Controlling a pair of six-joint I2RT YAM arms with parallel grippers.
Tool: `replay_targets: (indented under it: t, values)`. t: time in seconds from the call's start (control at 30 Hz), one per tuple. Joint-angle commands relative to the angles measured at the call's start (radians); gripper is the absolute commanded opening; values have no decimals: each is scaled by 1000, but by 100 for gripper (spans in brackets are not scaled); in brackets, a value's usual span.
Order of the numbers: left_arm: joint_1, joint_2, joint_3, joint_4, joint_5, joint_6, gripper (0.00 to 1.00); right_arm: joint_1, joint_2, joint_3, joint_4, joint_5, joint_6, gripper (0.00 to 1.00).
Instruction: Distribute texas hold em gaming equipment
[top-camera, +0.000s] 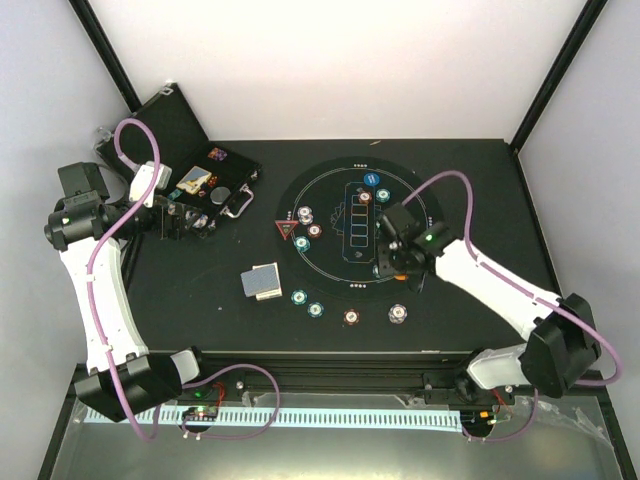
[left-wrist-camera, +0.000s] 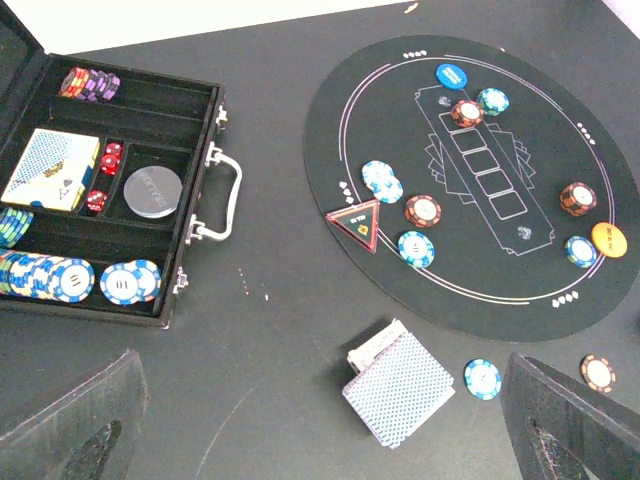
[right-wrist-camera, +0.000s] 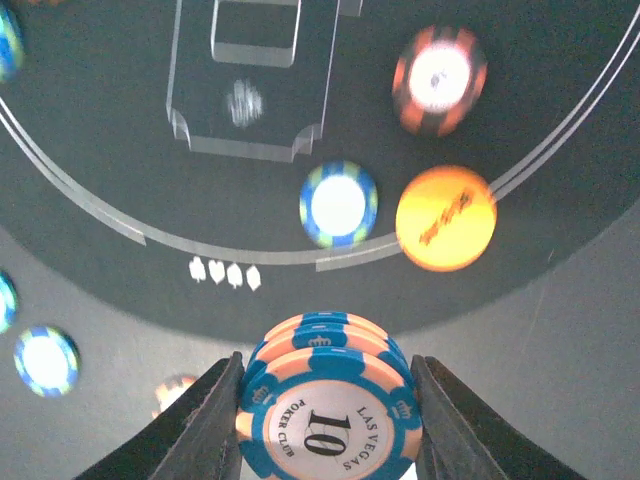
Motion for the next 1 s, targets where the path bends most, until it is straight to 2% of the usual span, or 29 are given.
replay_targets:
  t: [0.0,0.27,0.67,0.97]
  values:
    - [6,-10,41,-7,5,-14,99,-101,86,156,-11,49,-91,19]
    - [6,-7,42,-6,4,-17,99,-281,431,526,-6,91,-189,18]
    - [6,-1,53,-22,-1,-10,99,-435,965,1081,-85,33,-219,18]
    - [6,-9,45,-7,-3,-18,99,-475,1155,1247,-100,9,-217,19]
